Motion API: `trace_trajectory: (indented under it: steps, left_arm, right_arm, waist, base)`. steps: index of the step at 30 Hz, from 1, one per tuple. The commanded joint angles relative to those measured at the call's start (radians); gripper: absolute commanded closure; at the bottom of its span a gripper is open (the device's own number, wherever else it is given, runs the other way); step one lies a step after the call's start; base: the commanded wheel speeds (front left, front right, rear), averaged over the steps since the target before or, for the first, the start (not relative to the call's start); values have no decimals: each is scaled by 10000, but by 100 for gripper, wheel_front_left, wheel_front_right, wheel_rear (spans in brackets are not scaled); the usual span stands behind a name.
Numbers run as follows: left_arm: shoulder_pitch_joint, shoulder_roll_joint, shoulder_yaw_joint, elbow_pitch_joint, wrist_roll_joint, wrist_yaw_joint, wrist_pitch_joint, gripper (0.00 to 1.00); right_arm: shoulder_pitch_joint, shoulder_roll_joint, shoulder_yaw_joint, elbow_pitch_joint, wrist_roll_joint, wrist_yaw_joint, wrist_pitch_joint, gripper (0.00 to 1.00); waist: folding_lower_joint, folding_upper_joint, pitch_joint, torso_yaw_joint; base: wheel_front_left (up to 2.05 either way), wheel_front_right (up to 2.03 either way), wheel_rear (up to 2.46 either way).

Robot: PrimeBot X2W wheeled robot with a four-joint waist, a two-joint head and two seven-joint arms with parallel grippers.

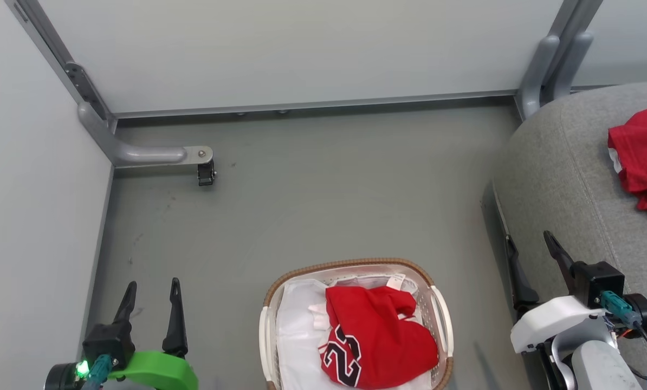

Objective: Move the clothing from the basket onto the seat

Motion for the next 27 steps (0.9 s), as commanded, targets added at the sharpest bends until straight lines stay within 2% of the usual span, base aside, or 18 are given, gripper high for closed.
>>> trace_trajectory:
  steps: [1,8,13,17,27]
  left_arm:
    - [243,-12,60,-38,-48,-62,8,0]
    - [534,-15,-112,132,-354,-79,8,0]
    - [113,-15,-578,326,-316,-167,8,0]
    - [-657,13,-1373,655,-150,-266,8,0]
    - [-3224,15,-3490,2155,-614,-332,8,0]
  right_arm:
    - [162,-37,-7,47,159,-10,-2,0]
    - [397,-35,108,224,403,-10,-2,0]
    - [75,-34,126,68,440,-10,-2,0]
    - [-545,-32,223,-220,435,-10,-2,0]
    - [-2473,-26,566,-1219,491,-10,-2,0]
  waist:
    - [1,0,-402,165]
    - [1,0,-462,109]
    - [1,0,-111,-34]
    - [1,0,775,-314]
    - [1,0,3403,-1330]
  base:
    - [0,0,0]
    - [0,0,0]
    - [0,0,0]
    - [0,0,0]
    - [0,0,0]
